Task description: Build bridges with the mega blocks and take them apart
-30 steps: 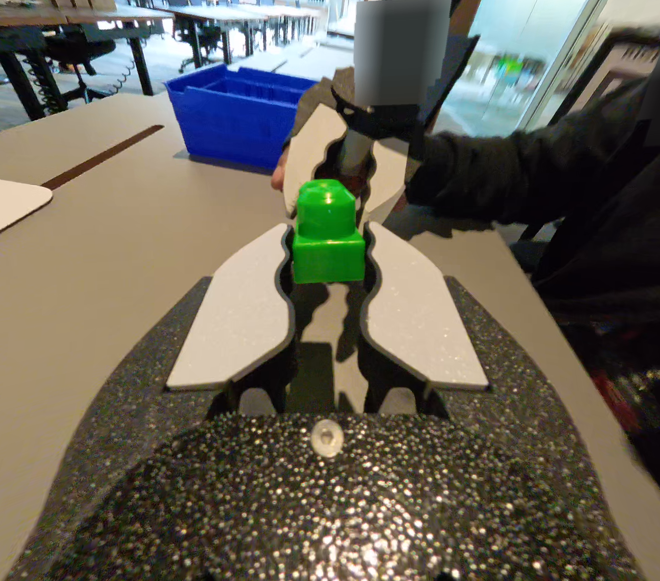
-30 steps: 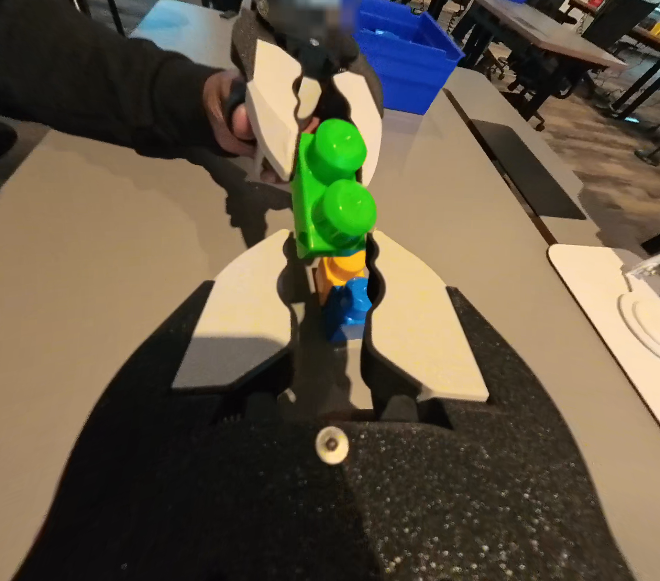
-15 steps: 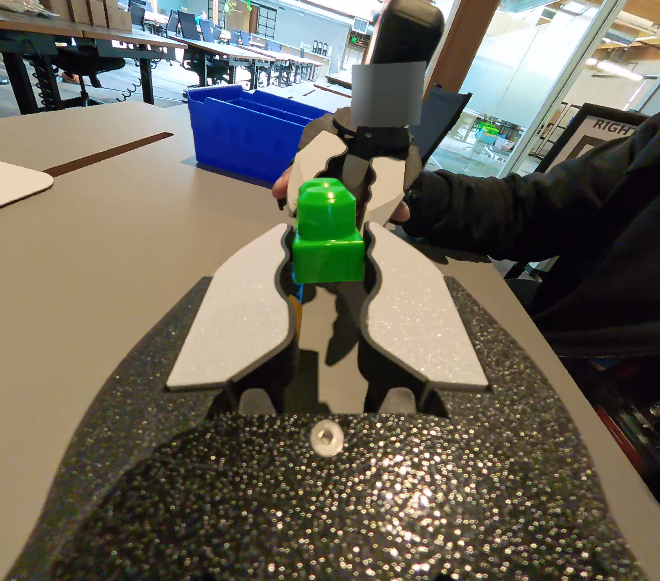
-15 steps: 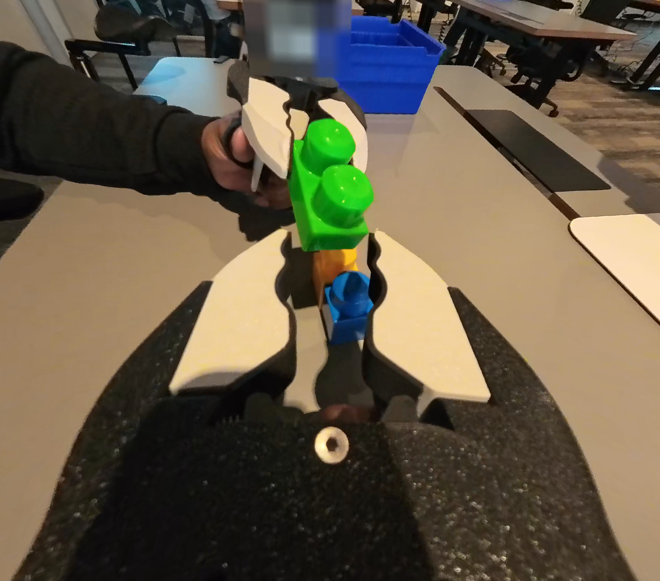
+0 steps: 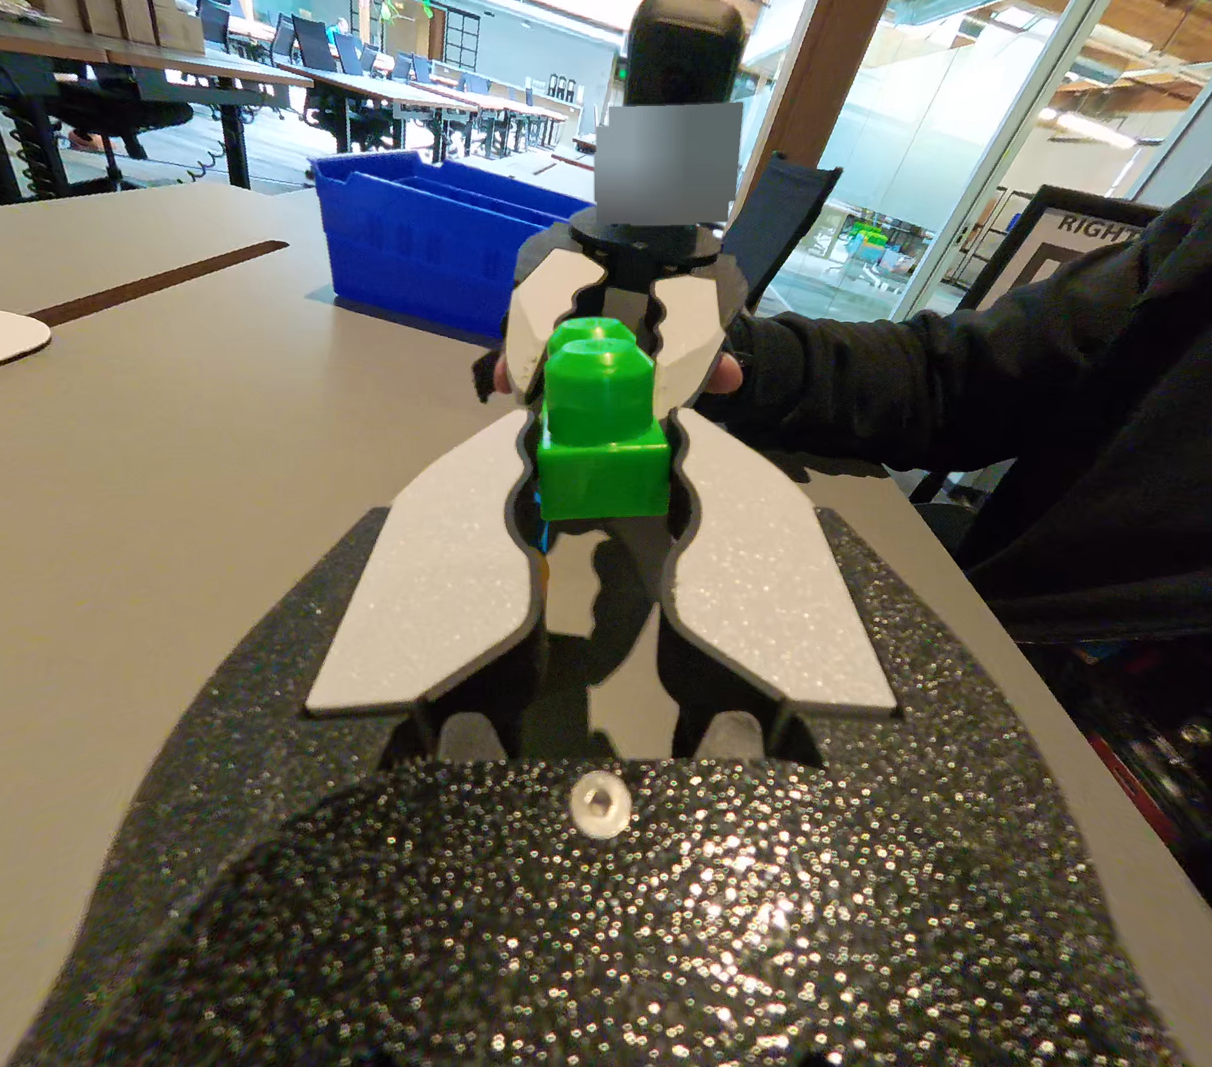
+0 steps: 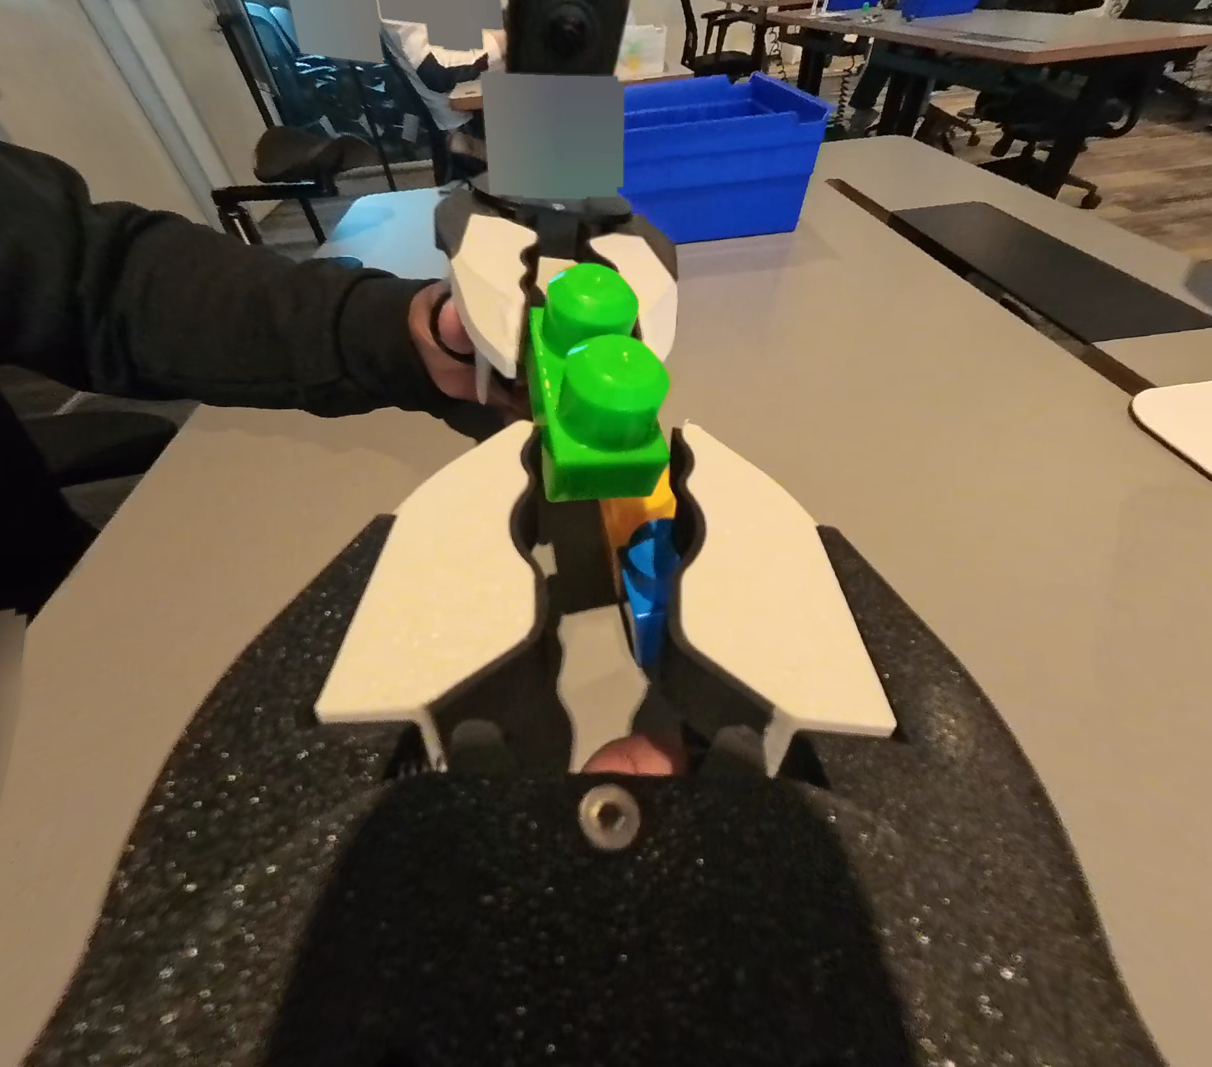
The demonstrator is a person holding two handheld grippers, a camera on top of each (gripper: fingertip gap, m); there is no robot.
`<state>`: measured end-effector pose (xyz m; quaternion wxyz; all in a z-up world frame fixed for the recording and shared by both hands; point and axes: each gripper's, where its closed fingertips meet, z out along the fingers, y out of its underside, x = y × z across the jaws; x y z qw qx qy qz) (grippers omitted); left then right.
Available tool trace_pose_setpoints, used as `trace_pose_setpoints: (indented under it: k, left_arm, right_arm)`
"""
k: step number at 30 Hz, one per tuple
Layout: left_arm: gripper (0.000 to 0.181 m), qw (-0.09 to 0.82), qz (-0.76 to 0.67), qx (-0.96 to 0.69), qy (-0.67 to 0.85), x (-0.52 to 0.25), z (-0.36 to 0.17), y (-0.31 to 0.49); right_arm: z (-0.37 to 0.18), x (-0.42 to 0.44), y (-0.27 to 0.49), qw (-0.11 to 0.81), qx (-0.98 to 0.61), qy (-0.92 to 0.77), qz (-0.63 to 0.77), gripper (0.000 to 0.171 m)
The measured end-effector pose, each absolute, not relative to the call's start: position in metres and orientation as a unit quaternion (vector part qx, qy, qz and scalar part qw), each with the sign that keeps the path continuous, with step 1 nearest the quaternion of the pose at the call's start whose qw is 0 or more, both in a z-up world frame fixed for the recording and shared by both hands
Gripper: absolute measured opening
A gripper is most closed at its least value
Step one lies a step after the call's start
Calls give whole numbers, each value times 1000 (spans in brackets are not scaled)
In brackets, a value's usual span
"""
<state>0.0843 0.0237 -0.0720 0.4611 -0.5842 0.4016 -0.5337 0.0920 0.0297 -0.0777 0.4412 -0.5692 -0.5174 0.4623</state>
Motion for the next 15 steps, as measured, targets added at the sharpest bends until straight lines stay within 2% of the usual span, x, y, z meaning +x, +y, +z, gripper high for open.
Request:
trace_pose_setpoints:
  k: [5, 15]
  left_arm:
    - [36, 436, -469, -631, 437, 85, -97, 31]
    - [36, 449, -385, -655, 470, 81, -113, 40]
  right_arm:
    - [-87, 97, 36, 445, -571, -550, 416, 37]
    - [-107, 95, 44, 440, -580, -579, 366, 37]
